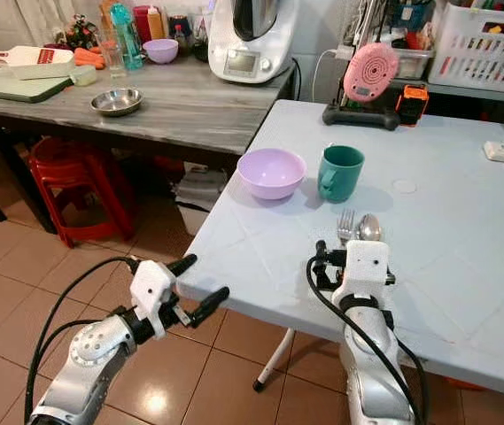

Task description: Setting the table

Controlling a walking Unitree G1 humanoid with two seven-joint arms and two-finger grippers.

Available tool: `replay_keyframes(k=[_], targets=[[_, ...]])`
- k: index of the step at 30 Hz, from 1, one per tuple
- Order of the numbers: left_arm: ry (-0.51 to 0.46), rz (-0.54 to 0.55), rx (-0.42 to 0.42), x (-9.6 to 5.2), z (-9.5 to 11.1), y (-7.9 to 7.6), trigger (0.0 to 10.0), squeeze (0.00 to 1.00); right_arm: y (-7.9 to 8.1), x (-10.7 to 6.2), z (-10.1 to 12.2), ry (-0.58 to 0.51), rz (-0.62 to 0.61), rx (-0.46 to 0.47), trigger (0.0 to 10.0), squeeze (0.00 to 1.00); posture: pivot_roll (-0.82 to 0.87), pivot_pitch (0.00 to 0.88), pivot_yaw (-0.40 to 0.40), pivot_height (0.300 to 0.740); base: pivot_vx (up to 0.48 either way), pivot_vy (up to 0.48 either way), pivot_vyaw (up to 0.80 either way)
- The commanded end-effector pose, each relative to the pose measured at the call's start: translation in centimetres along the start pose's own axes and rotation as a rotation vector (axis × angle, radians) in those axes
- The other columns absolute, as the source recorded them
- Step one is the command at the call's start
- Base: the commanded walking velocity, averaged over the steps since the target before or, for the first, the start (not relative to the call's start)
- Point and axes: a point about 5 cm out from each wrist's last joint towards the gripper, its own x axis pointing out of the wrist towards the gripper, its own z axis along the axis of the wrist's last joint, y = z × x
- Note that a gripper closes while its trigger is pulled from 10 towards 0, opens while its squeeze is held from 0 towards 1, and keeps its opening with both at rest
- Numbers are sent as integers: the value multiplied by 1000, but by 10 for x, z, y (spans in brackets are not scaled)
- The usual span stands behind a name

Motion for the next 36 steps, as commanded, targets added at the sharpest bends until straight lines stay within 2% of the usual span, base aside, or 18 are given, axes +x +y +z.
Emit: replay_keyframes(k=[1,10,21,22,23,24,25,27,36], targets=[[6,-29,12,0,3,-1,10000,0,-1,5,-2,20,-4,-25,10000,0,-57,0,22,740,0,0,0],[-2,-36,18,-2,4,-3,10000,0,-2,22,-6,89,7,-19,10000,0,-50,0,11,740,0,0,0],[-8,-60,19,-1,6,-2,10000,0,1,31,-11,146,34,-6,10000,0,-46,0,11,740,0,0,0],[-7,-62,21,-1,7,-2,10000,0,0,32,-14,170,35,1,5882,0,-46,0,11,740,0,0,0],[-7,-63,22,-1,7,-2,10000,0,-1,31,-16,178,38,2,4549,0,-46,0,13,740,0,0,0],[-7,-63,22,-1,7,-2,10000,0,-1,31,-16,178,38,2,4549,0,-46,0,13,740,0,0,0],[-5,-66,23,-1,7,-1,10000,0,-3,32,-18,189,38,5,784,0,-46,0,15,740,0,0,0],[-3,-69,24,-1,7,-2,10000,0,-6,32,-20,199,39,7,0,0,-46,0,15,740,0,0,0],[-7,-83,27,0,9,-3,10000,0,-17,36,-23,222,32,17,0,0,-47,0,19,740,0,0,0]])
